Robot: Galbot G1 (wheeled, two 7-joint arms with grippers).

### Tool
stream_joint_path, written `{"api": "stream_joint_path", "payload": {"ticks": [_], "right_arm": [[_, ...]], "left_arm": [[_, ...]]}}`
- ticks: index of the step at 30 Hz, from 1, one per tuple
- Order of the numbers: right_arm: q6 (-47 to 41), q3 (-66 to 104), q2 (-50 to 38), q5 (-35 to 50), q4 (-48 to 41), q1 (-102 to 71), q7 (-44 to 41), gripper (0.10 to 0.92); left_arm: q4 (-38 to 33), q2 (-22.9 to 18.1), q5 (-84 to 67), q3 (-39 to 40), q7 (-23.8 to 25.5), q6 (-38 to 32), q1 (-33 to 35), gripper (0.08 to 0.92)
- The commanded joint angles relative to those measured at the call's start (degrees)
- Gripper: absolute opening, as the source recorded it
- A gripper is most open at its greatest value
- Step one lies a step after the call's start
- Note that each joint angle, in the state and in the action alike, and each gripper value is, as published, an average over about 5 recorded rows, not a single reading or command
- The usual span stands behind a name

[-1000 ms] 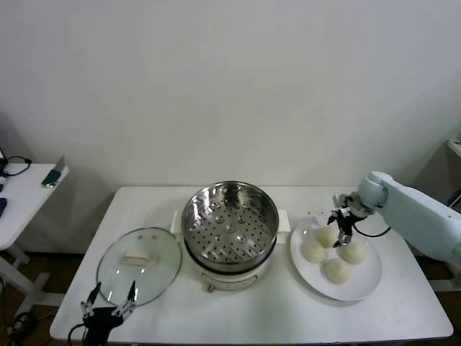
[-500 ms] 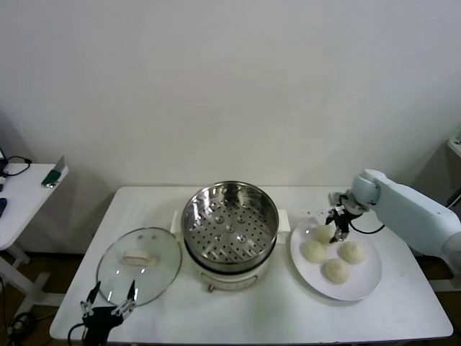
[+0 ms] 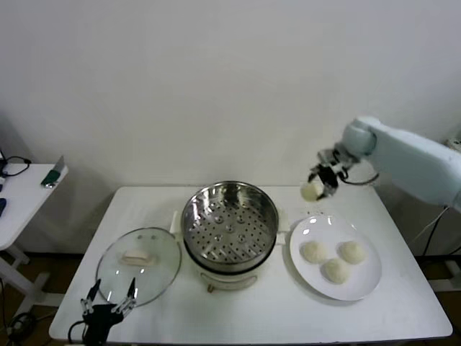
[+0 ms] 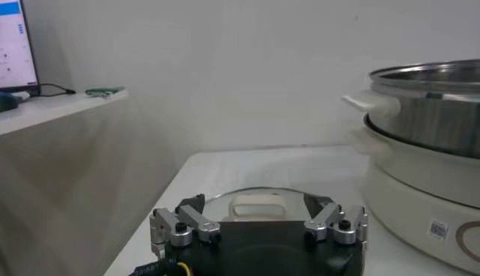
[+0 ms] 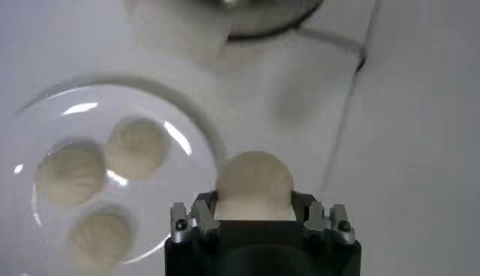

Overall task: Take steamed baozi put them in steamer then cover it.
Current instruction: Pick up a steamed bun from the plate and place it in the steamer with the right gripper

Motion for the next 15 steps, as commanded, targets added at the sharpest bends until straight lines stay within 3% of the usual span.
{"api": "stream_joint_path", "payload": {"ticks": [1, 7, 15], "right_arm": [[10.70, -8.96, 8.35, 0.87, 20.78, 16.18, 3.41, 0.662], [14.66, -9.87, 13.14, -11.31, 18.33, 8.21, 6.84, 0.662], [18.11, -8.23, 18.88, -23.65, 2.38, -5.32, 11.62, 0.662]], "left_arm": [[-0.12, 0.12, -0.02, 0.00, 0.00, -0.06, 0.11, 0.823], [-0.35, 0.47, 0.06, -0.09, -0.02, -0.36, 0.36, 0.823], [-0.81, 0.64, 0.03, -0.21, -0.04, -0.51, 0.46, 0.823]]}}
